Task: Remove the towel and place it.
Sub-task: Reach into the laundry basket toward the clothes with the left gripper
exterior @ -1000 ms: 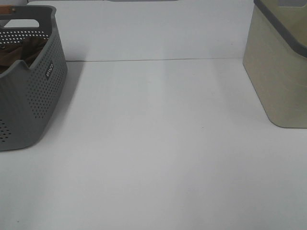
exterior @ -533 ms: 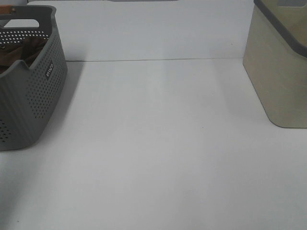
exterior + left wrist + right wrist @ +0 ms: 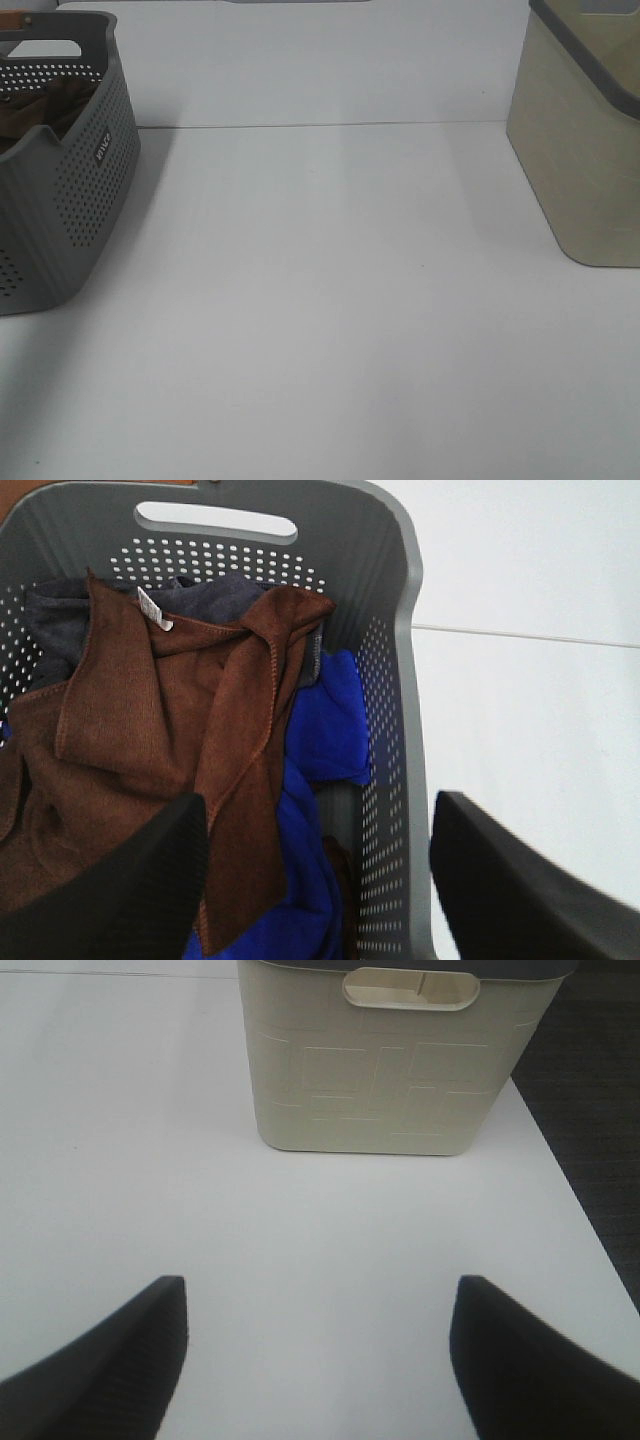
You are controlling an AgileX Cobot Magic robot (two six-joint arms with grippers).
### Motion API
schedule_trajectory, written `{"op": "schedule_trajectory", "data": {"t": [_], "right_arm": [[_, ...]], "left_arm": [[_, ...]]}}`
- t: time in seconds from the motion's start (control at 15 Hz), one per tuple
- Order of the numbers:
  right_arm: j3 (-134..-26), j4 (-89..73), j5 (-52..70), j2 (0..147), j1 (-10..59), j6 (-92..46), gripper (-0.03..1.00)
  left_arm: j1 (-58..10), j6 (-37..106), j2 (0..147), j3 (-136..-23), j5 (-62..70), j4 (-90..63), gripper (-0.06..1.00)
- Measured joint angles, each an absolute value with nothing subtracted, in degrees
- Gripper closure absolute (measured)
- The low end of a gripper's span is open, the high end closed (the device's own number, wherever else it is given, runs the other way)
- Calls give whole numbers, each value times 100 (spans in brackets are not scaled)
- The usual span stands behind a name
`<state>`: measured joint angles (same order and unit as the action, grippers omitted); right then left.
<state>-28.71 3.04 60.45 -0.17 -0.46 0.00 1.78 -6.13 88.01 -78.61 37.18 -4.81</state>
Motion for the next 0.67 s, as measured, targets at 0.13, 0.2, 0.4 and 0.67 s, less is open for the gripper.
{"op": "schedule_trajectory", "data": {"t": [0.13,0.2,0.4,0.67], "right_arm": [[-2871,304,6045,-17,-46,0,27],[-2871,304,6045,-17,-46,0,27],[-2871,304,6045,-17,-46,0,27],[-2871,304,6045,-17,-46,0,27]], "left_arm": [[384,-630,9677,-8978,4503,-481,33],[447,-636,9855,-9270,4710,-470,33],[842,-642,11007,-10691,5638,-453,33],[1346,-905,12296,-12152,5867,-441,33]]}}
